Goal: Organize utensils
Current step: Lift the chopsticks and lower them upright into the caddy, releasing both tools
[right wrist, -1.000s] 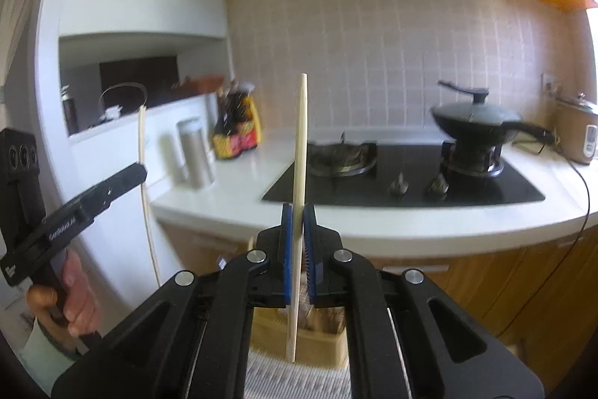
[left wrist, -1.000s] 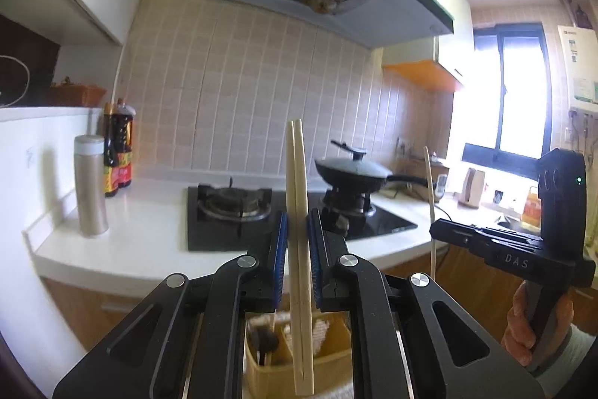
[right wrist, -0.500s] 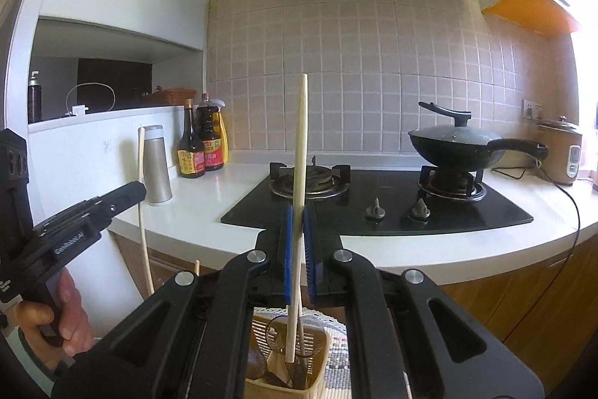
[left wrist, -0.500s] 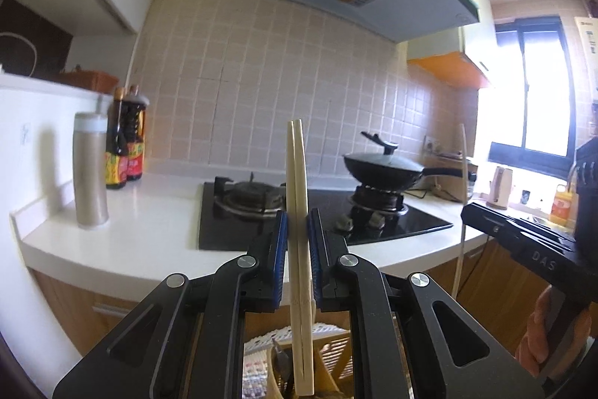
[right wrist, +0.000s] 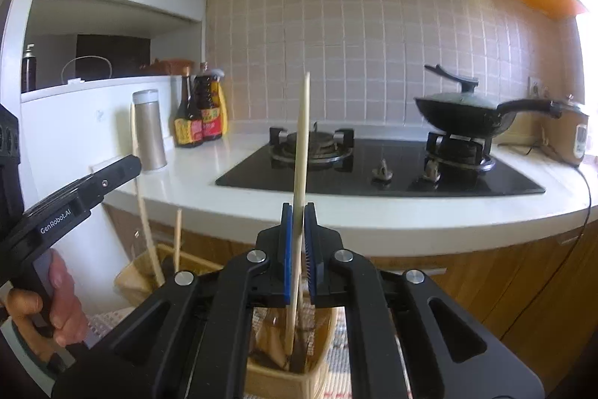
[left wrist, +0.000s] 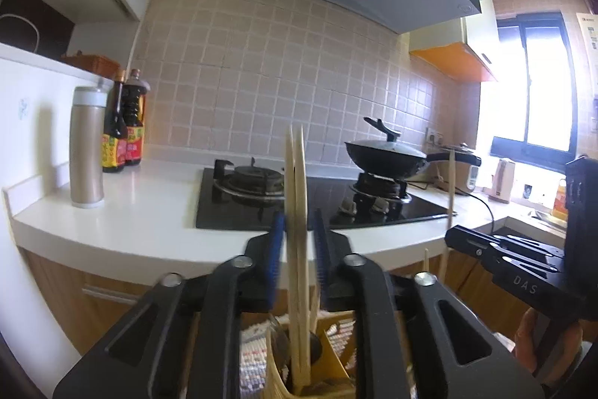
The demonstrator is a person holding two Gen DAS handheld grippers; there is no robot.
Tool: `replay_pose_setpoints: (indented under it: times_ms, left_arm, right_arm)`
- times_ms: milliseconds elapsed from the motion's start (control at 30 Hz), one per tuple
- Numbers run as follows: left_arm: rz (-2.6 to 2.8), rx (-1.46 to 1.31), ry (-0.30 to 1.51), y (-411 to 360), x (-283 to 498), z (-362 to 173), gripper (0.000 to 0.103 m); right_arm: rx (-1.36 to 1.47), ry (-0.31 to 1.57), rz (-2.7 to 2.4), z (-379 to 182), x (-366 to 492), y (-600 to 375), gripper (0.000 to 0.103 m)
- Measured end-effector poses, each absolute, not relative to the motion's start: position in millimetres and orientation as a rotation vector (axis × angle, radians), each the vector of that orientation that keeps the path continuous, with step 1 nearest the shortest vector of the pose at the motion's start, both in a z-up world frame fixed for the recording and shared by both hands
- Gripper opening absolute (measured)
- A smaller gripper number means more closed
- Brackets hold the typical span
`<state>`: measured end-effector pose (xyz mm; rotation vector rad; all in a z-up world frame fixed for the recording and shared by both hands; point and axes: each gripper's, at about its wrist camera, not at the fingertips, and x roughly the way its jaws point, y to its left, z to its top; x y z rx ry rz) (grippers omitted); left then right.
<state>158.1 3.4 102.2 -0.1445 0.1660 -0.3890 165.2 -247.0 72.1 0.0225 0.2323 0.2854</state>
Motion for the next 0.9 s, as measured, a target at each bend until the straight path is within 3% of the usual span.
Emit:
replay_pose_setpoints:
  times_ms: [33, 100, 167, 233, 267, 367, 633, 833, 900]
  left_arm:
    - [-0.392, -0.152, 0.168, 6, 156, 102, 0.034]
    - [-0.402, -0.165, 0.181, 10, 152, 102, 0.036]
    - [-0.420, -0.180, 0.199, 15, 145, 103, 0.042]
    - [-0.429, -0.191, 0.208, 20, 134, 103, 0.058]
    - [-0.439, -0.195, 0.211, 22, 126, 104, 0.061]
    - [-0.446, -0.197, 0.214, 25, 104, 106, 0.066]
    - [-0.446, -0.186, 0.198, 26, 46, 112, 0.084]
    - [-0.394, -0.134, 0.210, 20, 11, 103, 0.090]
    - [-0.355, -0.114, 0.204, 18, -1, 98, 0.092]
  right_arm:
    - [0.034, 0.244, 0.296, 71, 164, -249, 0.013]
    - [0.062, 0.266, 0.309, 70, 159, -255, 0.027]
    - [0.092, 0.280, 0.306, 66, 150, -263, 0.030]
    - [0.112, 0.291, 0.299, 63, 140, -269, 0.030]
    - [0.124, 0.300, 0.293, 59, 132, -273, 0.032]
    - [0.138, 0.315, 0.284, 53, 115, -278, 0.048]
    - [0.154, 0.342, 0.290, 45, 64, -276, 0.052]
    - [0.113, 0.326, 0.274, 37, 29, -263, 0.072]
    - [0.089, 0.310, 0.263, 36, 18, -258, 0.075]
